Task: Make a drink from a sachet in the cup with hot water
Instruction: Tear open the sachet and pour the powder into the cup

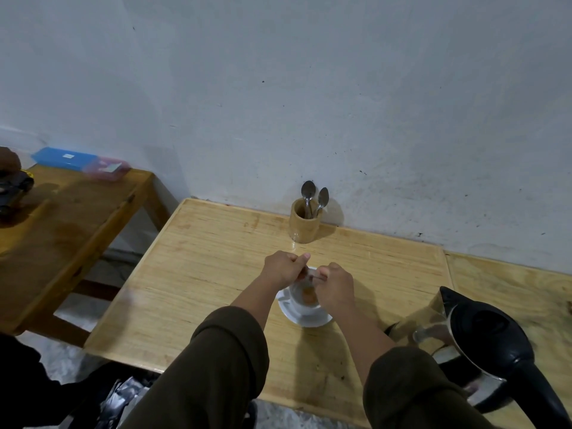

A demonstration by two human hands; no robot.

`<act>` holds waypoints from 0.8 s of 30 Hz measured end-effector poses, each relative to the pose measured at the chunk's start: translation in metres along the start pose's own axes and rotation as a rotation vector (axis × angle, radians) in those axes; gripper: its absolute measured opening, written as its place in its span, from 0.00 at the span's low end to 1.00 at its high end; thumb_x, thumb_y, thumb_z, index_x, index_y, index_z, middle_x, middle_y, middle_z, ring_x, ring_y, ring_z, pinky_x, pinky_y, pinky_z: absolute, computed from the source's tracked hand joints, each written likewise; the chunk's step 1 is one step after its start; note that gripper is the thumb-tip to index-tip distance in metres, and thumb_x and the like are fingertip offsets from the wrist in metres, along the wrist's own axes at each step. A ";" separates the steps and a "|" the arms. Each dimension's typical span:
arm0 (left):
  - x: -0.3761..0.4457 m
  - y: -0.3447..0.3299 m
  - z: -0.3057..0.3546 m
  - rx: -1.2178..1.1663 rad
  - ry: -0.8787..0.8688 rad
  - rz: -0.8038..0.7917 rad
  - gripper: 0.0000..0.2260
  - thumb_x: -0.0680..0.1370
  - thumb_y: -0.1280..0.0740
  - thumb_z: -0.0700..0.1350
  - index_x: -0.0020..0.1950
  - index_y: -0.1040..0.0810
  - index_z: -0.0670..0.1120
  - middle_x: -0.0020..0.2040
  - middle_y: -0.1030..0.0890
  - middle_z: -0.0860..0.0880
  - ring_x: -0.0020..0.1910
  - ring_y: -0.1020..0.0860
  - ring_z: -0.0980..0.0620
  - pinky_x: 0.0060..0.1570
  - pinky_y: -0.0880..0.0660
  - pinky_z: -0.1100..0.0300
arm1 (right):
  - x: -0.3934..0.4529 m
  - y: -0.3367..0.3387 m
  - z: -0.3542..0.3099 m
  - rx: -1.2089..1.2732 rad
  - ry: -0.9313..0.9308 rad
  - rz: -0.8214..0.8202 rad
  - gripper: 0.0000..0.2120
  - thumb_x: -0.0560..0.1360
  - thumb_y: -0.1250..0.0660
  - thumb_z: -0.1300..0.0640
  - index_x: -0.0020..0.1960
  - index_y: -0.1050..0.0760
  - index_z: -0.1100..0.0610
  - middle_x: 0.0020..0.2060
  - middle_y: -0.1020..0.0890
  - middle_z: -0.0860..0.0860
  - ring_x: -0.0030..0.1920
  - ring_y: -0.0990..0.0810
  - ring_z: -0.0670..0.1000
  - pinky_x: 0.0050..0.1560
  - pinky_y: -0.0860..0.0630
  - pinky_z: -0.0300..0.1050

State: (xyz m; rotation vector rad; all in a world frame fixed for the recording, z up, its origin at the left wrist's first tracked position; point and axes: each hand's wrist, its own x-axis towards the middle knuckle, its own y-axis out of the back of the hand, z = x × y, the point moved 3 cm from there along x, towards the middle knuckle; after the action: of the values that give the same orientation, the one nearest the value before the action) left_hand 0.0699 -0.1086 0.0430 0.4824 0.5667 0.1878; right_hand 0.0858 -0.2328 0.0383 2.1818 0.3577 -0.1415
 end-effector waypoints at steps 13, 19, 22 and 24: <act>-0.012 0.008 -0.003 -0.320 0.176 -0.077 0.08 0.73 0.31 0.36 0.34 0.22 0.44 0.38 0.20 0.43 0.39 0.20 0.48 0.53 0.19 0.54 | -0.010 0.011 0.002 -0.094 0.116 0.078 0.16 0.72 0.34 0.65 0.56 0.20 0.50 0.59 0.24 0.50 0.59 0.29 0.54 0.57 0.29 0.45; -0.027 0.015 -0.013 -0.512 0.176 0.157 0.11 0.70 0.31 0.36 0.51 0.18 0.42 0.38 0.18 0.45 0.42 0.19 0.46 0.56 0.20 0.51 | -0.027 0.026 -0.014 0.483 -0.056 0.235 0.21 0.76 0.38 0.63 0.67 0.31 0.49 0.67 0.30 0.52 0.61 0.26 0.53 0.59 0.27 0.45; -0.037 0.022 -0.016 -0.553 0.172 0.278 0.09 0.71 0.33 0.38 0.49 0.20 0.48 0.41 0.17 0.45 0.45 0.17 0.48 0.48 0.20 0.56 | -0.031 0.018 -0.030 0.590 -0.110 0.155 0.10 0.76 0.34 0.57 0.57 0.29 0.53 0.49 0.18 0.56 0.49 0.19 0.54 0.49 0.25 0.44; -0.041 0.029 -0.021 -0.517 0.146 0.329 0.09 0.72 0.34 0.39 0.49 0.21 0.49 0.40 0.18 0.47 0.45 0.18 0.48 0.39 0.23 0.59 | -0.033 0.006 -0.039 0.523 -0.102 0.116 0.06 0.74 0.32 0.60 0.50 0.27 0.55 0.43 0.18 0.53 0.45 0.19 0.53 0.47 0.26 0.42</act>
State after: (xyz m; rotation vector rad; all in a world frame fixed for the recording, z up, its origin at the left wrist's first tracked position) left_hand 0.0233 -0.0875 0.0610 0.0541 0.5536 0.6695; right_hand 0.0548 -0.2117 0.0739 2.6902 0.1429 -0.3089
